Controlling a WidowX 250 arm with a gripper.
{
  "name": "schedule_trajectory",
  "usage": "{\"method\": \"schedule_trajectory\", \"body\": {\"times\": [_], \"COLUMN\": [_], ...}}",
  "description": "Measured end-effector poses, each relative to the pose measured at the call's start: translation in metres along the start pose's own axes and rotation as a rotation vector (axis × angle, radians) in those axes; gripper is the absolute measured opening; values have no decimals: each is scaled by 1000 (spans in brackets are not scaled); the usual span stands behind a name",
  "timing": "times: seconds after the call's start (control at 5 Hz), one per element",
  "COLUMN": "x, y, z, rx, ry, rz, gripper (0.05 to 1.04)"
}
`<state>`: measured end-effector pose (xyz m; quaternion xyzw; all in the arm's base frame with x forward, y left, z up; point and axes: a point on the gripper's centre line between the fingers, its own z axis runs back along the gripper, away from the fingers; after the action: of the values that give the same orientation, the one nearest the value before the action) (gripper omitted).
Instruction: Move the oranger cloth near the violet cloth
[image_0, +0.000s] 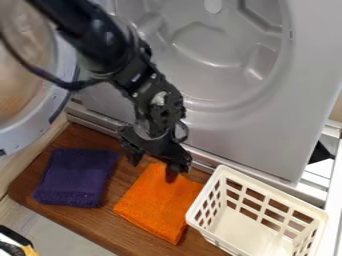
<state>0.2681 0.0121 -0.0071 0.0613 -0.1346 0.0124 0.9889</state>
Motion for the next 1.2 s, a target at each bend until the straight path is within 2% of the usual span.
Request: {"method": "schedule_trajectory", "body": {"times": [0.6,0.8,1.2], "x": [-15,-22,-20], "y": [-19,-20,-15], "z": [-48,-61,-65], "rx": [-55,-38,-6], "ry": [131,159,107], "rz": [-37,-32,-1], "gripper": [999,999,999]}}
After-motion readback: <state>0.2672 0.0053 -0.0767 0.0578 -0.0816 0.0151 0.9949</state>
